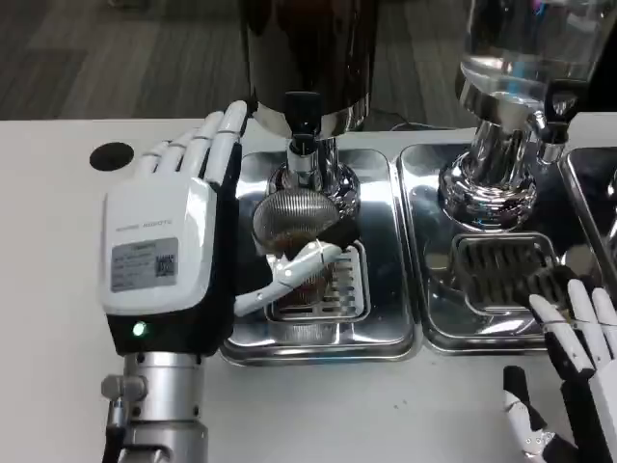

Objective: Grasp the cup under the faucet to collect the drink, then remove the cup.

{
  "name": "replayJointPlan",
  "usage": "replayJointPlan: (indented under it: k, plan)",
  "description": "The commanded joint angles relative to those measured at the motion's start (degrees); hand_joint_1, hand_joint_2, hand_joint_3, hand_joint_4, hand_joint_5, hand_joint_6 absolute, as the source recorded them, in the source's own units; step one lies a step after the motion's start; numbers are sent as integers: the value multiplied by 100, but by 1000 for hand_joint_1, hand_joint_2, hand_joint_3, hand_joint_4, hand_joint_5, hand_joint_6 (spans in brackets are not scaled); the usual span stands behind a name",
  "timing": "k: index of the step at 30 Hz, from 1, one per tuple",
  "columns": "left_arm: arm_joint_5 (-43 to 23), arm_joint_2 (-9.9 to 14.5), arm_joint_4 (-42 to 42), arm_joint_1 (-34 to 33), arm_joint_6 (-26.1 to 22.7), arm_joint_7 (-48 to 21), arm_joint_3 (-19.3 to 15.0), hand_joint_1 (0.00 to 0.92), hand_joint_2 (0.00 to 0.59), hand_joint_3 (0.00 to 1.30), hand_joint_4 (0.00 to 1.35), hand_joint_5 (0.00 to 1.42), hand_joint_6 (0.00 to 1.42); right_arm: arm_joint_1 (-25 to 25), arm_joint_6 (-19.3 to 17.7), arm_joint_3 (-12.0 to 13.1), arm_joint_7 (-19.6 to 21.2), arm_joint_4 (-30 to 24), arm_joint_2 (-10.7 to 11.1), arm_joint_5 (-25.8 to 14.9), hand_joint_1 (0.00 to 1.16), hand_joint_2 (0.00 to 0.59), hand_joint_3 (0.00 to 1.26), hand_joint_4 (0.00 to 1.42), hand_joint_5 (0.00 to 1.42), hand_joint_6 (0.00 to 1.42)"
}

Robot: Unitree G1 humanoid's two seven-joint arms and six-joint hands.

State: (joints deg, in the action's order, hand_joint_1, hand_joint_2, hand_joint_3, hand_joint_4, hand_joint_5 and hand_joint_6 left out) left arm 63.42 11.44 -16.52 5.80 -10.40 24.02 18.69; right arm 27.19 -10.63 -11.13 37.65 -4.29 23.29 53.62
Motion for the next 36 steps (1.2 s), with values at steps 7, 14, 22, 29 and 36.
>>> replayJointPlan:
  k: [7, 14, 22, 29, 36]
  plan:
    - [-234, 287, -52, 1364, 317, 494, -404, 0, 47, 151, 0, 172, 160, -137, -80, 16, -500, -80, 68, -290, 284, 328, 34, 0, 0, 35]
    - [-176, 420, 376, 1925, 406, 735, -378, 0, 38, 2, 0, 78, 74, -389, 77, -61, -1593, -521, 9, -563, 382, 266, 0, 0, 0, 5]
    - [-171, 457, 646, 2095, 432, 930, -375, 0, 39, 0, 0, 67, 50, -967, 245, -148, -2807, -1063, -260, -1139, 511, 231, 0, 0, 0, 2]
    - [-293, 586, 736, 2156, 445, 933, -517, 0, 45, 0, 0, 67, 41, -1981, 608, -172, -3930, -912, -488, -1895, 620, 200, 0, 0, 0, 0]
    - [-369, 599, 762, 2280, 431, 1007, -569, 0, 47, 0, 0, 68, 35, -2832, 816, -210, -4348, -134, -752, -2405, 651, 180, 0, 0, 0, 0]
